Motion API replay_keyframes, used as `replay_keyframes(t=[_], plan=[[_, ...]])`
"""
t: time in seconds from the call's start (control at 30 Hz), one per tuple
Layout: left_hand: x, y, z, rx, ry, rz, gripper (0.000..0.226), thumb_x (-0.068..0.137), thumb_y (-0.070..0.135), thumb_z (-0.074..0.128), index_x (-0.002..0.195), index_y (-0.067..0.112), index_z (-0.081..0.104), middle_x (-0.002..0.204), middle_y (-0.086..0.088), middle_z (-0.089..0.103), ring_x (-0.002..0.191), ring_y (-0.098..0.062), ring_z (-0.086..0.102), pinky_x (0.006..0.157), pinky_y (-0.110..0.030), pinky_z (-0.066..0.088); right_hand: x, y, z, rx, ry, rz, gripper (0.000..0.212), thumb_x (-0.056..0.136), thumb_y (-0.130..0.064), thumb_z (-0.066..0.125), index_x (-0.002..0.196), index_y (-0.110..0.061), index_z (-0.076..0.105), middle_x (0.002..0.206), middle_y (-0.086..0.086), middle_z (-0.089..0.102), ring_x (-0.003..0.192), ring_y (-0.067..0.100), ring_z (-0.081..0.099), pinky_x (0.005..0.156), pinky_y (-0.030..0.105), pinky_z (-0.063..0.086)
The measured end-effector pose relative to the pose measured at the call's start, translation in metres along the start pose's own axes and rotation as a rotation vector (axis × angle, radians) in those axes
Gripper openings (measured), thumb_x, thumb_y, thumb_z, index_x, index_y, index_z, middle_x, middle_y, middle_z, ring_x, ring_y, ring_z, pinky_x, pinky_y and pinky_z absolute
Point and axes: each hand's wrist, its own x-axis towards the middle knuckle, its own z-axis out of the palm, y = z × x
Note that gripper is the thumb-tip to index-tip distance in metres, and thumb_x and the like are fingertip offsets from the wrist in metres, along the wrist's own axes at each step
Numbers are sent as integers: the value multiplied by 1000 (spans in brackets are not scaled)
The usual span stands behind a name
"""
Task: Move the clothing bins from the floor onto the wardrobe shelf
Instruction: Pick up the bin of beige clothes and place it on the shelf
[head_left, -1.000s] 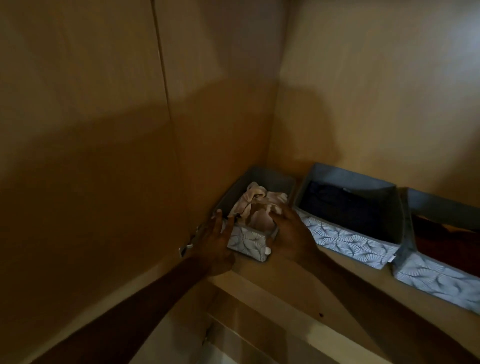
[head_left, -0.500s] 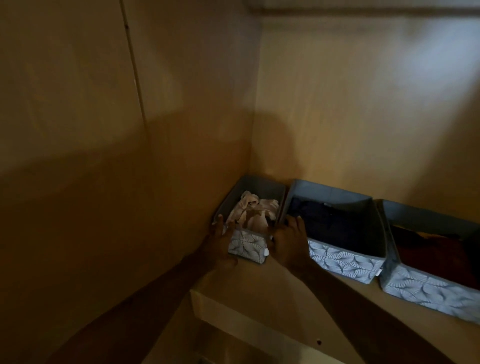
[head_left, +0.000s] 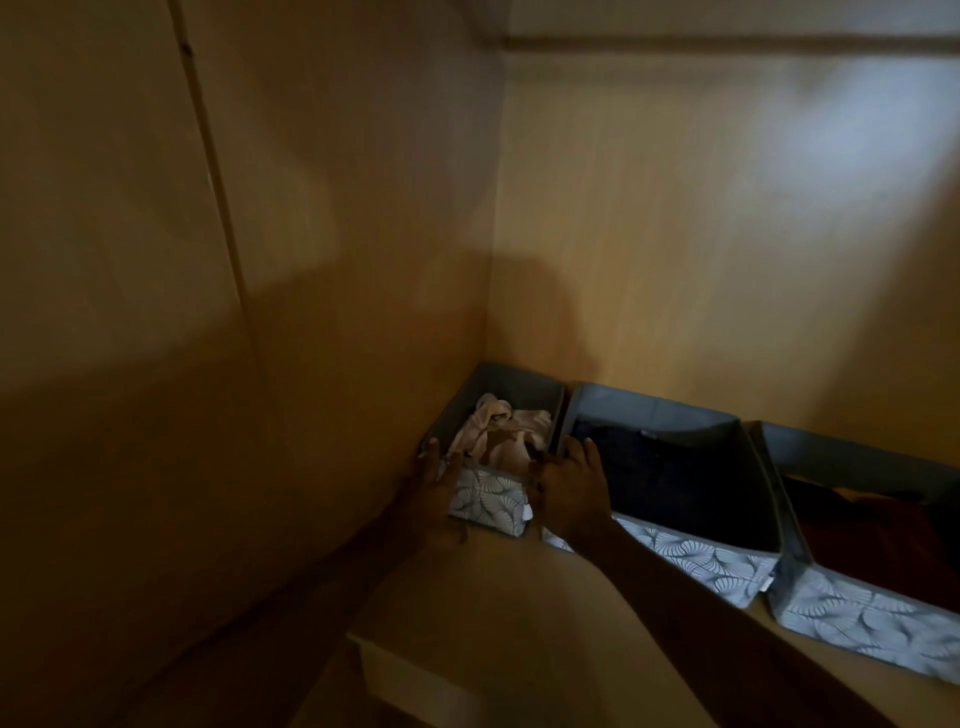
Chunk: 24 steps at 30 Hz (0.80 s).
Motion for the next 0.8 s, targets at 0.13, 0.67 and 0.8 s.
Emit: replay_keyframes(t=[0.13,0.67,0.8], plan=[[10,7,-6,52,-1,-9,111,84,45,68,152,17,-15,153,-11,-34,147,-36,-18,120,-50,8,9,3,6,6,26,23,19,68,-33,73,83,-23,78,93,0,76,104,38,63,97,56,44],[-21,6,-2,-661,251,71,89,84,62,55,150,9,27,159,-8,15,143,-17,17,110,-5,15,-9,0,23,480,52,-17,48,84,-44,53,129,-26,57,138,0,54,131,30,42,112,47,29],[-62,18,8,-1007,412,-138,46,86,4,65,131,8,57,133,-12,59,123,-26,56,100,-26,45,-40,-13,17,968,94,-9,43,88,-32,65,129,-21,59,122,-6,62,108,8,56,92,22,45]])
